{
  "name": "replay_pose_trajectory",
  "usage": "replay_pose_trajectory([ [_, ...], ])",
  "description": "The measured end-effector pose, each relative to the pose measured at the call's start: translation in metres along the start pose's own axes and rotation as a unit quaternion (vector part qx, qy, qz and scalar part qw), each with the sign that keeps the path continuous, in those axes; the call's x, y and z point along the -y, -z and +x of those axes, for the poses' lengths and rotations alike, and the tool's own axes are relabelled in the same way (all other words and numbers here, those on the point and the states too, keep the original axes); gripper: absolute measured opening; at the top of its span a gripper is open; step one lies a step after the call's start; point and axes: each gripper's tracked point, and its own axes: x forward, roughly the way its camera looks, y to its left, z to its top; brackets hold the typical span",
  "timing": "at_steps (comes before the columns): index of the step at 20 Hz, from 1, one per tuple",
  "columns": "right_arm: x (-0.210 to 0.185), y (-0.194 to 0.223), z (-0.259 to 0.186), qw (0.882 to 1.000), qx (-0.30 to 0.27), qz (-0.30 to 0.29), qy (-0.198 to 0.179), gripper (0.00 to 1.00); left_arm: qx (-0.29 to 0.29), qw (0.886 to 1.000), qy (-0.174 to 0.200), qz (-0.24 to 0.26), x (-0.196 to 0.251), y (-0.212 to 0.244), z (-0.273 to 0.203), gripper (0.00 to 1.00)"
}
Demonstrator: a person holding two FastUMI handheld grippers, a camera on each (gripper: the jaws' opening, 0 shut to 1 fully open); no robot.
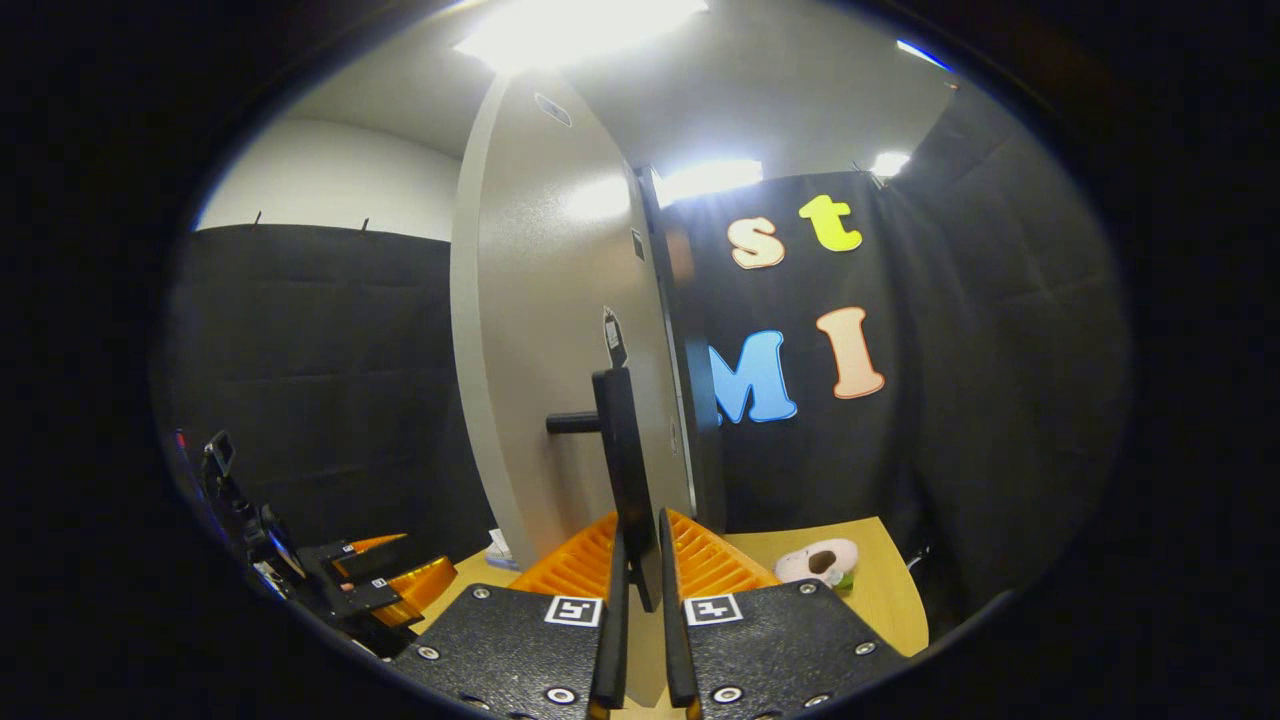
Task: Open the cabinet door with the right hand, grasp the bottle in the cabinet with the left hand and place it on the coaster, then close the cabinet door with the right hand.
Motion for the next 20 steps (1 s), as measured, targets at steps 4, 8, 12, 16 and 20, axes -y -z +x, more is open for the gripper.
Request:
replay_pose_trajectory([
  [4,0.029,0.013,-0.022,0.998,-0.007,-0.021,0.059,0.6,0.012,1.0,0.007,0.007,-0.009,-0.011,0.031,0.91],
  [8,0.058,0.021,-0.041,0.991,0.003,-0.018,0.13,0.95,0.021,1.0,0.022,0.004,-0.015,-0.022,0.069,0.93],
  [12,0.088,0.025,-0.053,0.979,0.013,-0.019,0.202,0.95,0.025,0.998,0.047,-0.019,-0.013,-0.032,0.113,0.94],
  [16,0.101,0.034,-0.052,0.969,0.007,-0.012,0.246,0.95,0.028,0.997,0.064,-0.022,-0.016,-0.042,0.161,0.93],
  [20,0.107,0.046,-0.051,0.958,-0.001,-0.021,0.286,0.95,0.028,0.996,0.076,-0.031,-0.021,-0.037,0.21,0.93],
])
